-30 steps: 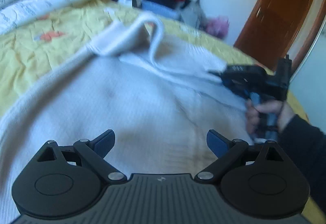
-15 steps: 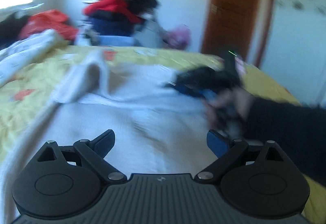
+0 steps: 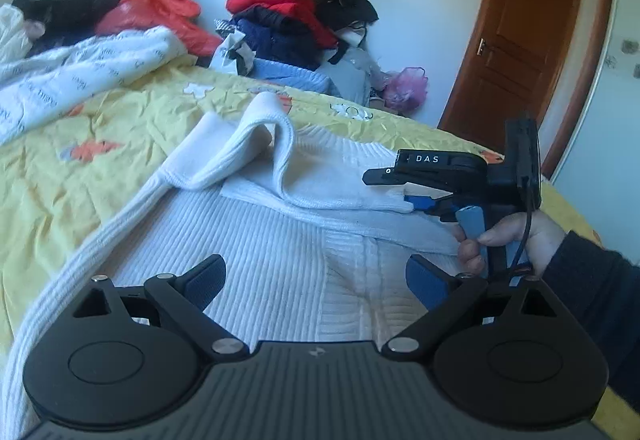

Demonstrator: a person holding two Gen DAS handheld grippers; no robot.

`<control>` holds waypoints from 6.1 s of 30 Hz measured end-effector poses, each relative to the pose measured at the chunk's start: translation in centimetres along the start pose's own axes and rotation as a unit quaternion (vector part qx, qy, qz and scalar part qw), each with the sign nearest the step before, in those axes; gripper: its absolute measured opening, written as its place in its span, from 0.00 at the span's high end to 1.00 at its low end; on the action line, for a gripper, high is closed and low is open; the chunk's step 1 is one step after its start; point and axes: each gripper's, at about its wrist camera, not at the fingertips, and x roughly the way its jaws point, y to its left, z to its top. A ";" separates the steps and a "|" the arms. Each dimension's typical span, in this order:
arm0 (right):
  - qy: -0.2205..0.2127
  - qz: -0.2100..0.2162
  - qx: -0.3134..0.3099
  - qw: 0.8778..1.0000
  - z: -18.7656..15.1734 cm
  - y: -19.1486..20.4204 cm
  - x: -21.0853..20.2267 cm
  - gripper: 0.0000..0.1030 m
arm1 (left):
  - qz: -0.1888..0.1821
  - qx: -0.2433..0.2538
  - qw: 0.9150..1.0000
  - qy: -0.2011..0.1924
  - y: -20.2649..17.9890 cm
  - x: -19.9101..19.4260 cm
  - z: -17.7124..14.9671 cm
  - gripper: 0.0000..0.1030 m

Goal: Fold small clothes

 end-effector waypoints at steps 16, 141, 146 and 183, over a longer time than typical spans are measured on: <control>0.055 0.066 0.135 0.987 1.7 -3.6 -0.4 0.39 | 0.007 -0.009 0.999 0.036 1.0 4.9 0.2 0.05; -0.049 -0.267 -0.133 0.953 -15.1 3.8 -12.1 0.03 | 0.054 0.115 0.990 0.065 3.8 7.0 -2.4 0.00; -0.049 -0.267 -0.134 0.953 -15.1 3.9 -12.1 0.03 | 0.047 0.111 0.991 0.059 4.2 5.8 -3.1 0.00; -0.040 -0.269 -0.143 0.952 -19.6 5.2 -16.1 0.02 | 0.048 0.113 0.991 0.060 4.2 5.9 -3.2 0.00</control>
